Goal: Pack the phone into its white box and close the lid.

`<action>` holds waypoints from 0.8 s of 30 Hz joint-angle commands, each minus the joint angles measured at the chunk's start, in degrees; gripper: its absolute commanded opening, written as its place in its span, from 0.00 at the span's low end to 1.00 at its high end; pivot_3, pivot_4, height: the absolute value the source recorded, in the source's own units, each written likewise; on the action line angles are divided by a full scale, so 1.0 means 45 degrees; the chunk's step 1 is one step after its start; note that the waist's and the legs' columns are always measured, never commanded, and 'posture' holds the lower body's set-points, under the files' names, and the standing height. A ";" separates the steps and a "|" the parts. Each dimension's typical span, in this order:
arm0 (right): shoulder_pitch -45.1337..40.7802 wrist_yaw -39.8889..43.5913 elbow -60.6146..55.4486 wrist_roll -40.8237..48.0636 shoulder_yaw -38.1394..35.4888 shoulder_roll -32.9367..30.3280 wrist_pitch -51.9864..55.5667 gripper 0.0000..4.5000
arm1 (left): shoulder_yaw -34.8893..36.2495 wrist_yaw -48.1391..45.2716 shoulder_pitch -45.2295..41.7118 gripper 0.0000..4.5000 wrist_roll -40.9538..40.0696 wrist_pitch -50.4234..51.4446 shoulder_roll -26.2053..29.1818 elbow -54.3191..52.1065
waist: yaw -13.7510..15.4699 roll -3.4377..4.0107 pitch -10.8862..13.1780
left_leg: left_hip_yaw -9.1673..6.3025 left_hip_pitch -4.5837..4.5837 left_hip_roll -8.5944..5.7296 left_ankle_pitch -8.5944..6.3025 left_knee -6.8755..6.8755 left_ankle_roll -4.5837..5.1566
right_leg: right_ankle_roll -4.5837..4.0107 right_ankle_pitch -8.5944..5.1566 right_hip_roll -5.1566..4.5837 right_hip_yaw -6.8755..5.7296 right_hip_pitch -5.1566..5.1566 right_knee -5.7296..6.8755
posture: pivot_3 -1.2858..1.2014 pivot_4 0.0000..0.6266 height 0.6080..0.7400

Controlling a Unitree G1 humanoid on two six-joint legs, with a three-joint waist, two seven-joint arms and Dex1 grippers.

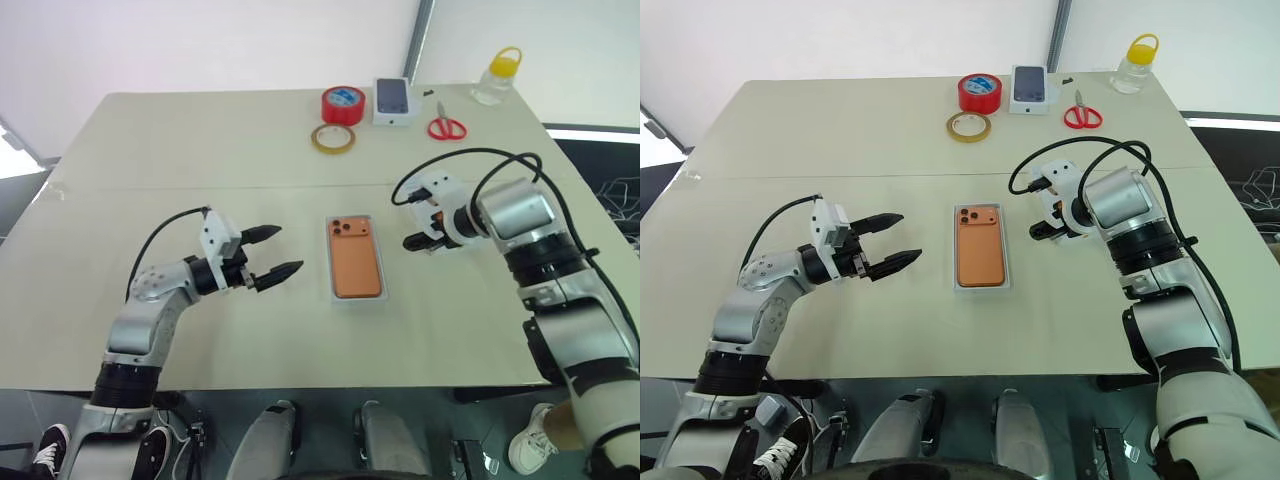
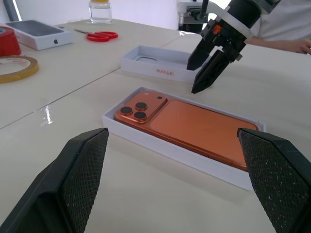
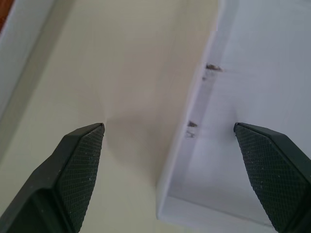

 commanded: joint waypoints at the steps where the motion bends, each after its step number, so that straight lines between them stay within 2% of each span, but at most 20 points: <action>1: -0.0932 -0.0084 0.0528 -0.0031 0.0141 0.0185 -0.0180 0.99 | 0.0111 0.0248 0.0201 0.99 -0.0137 -0.0110 -0.0041 -0.0606 | 0.0000 0.0000 0.0000 | 0.0000 0.0000 0.0001 0.0000 -0.0003 0.0000 | 0.0000 0.0000 0.0002 0.0000 -0.0001 0.0000 | 0.52 0.24 1.00; 4: -0.1678 -0.0462 0.1979 -0.0048 -0.0036 0.0759 -0.0300 0.99 | 0.0004 0.0652 0.0432 0.99 -0.0156 0.0023 -0.0295 -0.0899 | 0.0018 0.0000 0.0000 | 0.0000 0.0000 0.0001 0.0001 -0.0007 -0.0001 | 0.0000 0.0000 0.0003 0.0001 -0.0004 0.0000 | 0.52 0.24 1.00; 10: -0.2482 -0.0410 0.3543 -0.0414 0.0660 0.1184 -0.0816 0.99 | -0.0015 0.1089 0.0751 0.99 -0.0204 0.0295 -0.0441 -0.1394 | 0.0077 0.0001 0.0000 | 0.0001 -0.0004 -0.0003 0.0006 -0.0008 -0.0011 | -0.0001 0.0000 0.0000 0.0000 -0.0005 -0.0004 | 0.52 0.24 1.00; 20: -0.3554 -0.1044 0.5930 -0.0499 -0.0126 0.1946 -0.1673 0.99 | 0.0006 0.1448 0.0928 0.99 -0.0242 0.0481 -0.0504 -0.1781 | 0.0028 0.0005 0.0002 | 0.0002 -0.0005 -0.0002 0.0008 -0.0013 -0.0013 | -0.0002 0.0001 0.0005 0.0002 -0.0014 0.0001 | 0.52 0.24 1.00; 22: -0.3602 -0.1159 0.6326 -0.0547 -0.0217 0.2024 -0.1917 0.87 | -0.0023 0.1509 0.0902 1.00 -0.0220 0.0462 -0.0541 -0.1767 | 0.0042 0.0005 0.0003 | 0.0002 -0.0005 -0.0002 0.0008 -0.0013 -0.0013 | -0.0002 0.0001 0.0005 0.0001 -0.0014 0.0001 | 0.52 0.24 1.00; 24: -0.3439 -0.1186 0.6499 -0.0627 -0.0185 0.2074 -0.2026 0.71 | -0.0034 0.1573 0.0885 1.00 -0.0222 0.0477 -0.0582 -0.1763 | 0.0042 0.0005 0.0003 | 0.0003 -0.0005 -0.0003 0.0008 -0.0013 -0.0014 | -0.0002 0.0001 0.0004 0.0001 -0.0011 -0.0001 | 0.52 0.24 1.00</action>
